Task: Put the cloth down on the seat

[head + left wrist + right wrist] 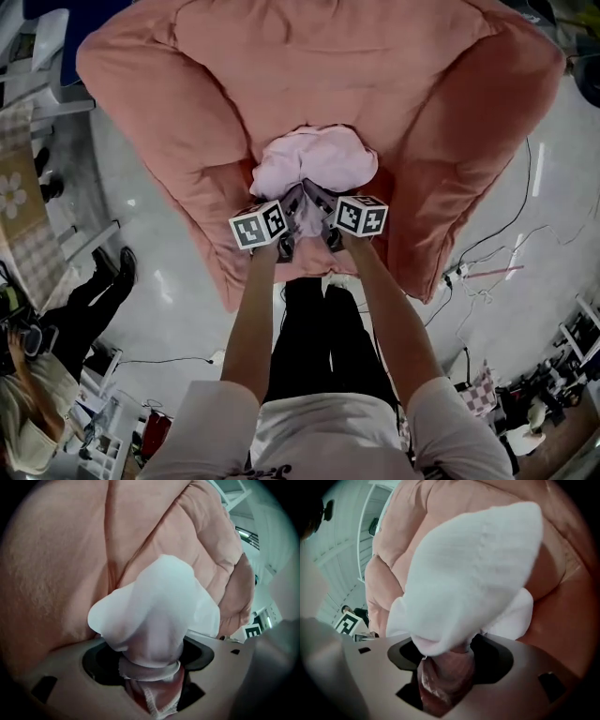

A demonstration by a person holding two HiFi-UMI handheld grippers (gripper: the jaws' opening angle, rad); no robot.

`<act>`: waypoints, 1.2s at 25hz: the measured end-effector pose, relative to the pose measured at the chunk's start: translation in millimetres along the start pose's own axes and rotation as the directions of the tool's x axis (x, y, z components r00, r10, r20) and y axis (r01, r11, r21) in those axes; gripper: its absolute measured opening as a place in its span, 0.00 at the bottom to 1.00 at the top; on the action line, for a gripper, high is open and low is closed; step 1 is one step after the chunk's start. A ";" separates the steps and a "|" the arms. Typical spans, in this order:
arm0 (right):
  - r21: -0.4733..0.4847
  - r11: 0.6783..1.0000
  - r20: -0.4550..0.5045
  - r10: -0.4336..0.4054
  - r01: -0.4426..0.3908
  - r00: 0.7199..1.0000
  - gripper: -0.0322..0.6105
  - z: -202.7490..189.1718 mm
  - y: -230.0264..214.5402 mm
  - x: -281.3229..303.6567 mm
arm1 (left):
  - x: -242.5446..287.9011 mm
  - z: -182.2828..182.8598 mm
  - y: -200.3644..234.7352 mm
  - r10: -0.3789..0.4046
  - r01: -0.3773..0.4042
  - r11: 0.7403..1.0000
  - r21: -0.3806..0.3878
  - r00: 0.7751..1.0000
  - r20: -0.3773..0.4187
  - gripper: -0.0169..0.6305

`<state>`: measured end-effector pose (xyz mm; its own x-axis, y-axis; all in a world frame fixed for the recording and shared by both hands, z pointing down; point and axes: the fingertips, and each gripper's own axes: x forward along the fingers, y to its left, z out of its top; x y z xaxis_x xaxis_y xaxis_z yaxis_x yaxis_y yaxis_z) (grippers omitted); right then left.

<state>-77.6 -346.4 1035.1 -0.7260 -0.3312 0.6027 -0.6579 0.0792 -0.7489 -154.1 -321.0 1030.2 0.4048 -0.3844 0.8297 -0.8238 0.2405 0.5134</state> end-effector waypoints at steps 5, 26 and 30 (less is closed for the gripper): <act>0.005 0.998 -0.009 -0.066 0.066 0.998 0.50 -7.8 -22.3 22.6 | 18.2 1.3 18.5 0.092 -0.093 0.995 0.044 0.995 0.029 0.55; 0.007 0.987 0.062 -0.161 0.160 0.985 0.56 -1.7 -0.4 -92.0 | -72.7 1.3 -18.1 0.044 -0.042 0.999 -0.019 0.988 0.147 0.59; -0.024 0.988 0.105 -0.151 0.154 0.983 0.56 -0.1 25.9 -123.2 | -105.4 -4.1 -34.9 0.034 -0.035 0.999 0.002 0.983 0.178 0.59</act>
<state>-5.2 -303.4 941.5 -0.5935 -0.4364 0.6763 -0.7664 0.0499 -0.6404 -166.5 -285.2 925.7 0.2994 -0.5290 0.7941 -0.8382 0.2518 0.4838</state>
